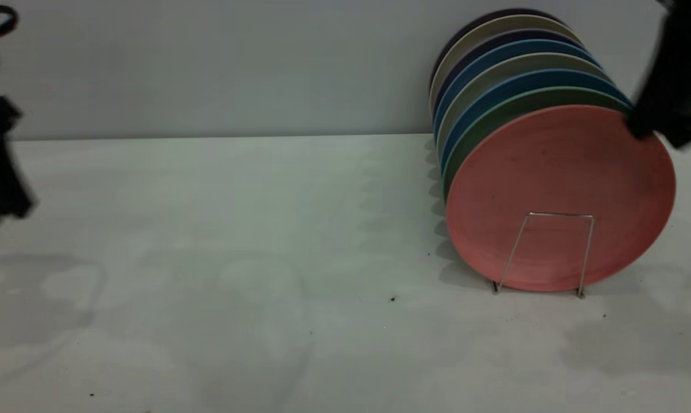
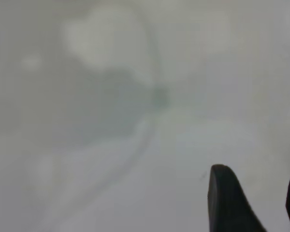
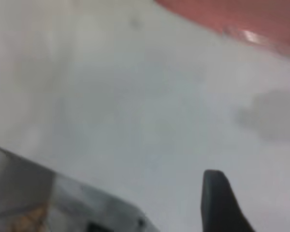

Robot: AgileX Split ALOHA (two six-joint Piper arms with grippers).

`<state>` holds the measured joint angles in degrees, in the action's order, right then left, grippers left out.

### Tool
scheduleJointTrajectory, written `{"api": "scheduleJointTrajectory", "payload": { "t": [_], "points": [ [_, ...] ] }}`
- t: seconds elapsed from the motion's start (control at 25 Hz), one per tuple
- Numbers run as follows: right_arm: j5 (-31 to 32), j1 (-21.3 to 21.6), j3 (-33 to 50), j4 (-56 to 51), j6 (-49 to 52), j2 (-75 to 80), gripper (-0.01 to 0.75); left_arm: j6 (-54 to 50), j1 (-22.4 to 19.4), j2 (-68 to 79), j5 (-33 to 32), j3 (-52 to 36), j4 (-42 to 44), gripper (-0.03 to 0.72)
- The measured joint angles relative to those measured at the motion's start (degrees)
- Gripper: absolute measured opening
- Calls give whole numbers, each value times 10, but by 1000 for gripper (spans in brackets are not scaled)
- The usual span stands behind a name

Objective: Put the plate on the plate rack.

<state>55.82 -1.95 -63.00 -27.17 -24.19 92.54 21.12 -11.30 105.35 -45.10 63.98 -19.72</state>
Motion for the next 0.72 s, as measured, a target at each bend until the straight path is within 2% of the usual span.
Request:
{"api": "scheduleJointTrajectory", "payload": {
  "t": [0.12,0.28,0.44,0.6,0.72],
  "points": [
    [42,0,0,74,49,-33,386,-56,0,-50,-55,0,64,334],
    [100,0,0,127,78,-110,386,-66,0,-154,-108,-2,67,334],
    [138,0,0,133,81,-205,386,-61,0,-270,-119,-34,47,334],
    [147,0,2,132,82,-292,386,-57,0,-363,-123,-76,36,334],
    [148,0,36,131,84,-368,386,-55,0,-426,-127,-107,24,334]
  ]
}}
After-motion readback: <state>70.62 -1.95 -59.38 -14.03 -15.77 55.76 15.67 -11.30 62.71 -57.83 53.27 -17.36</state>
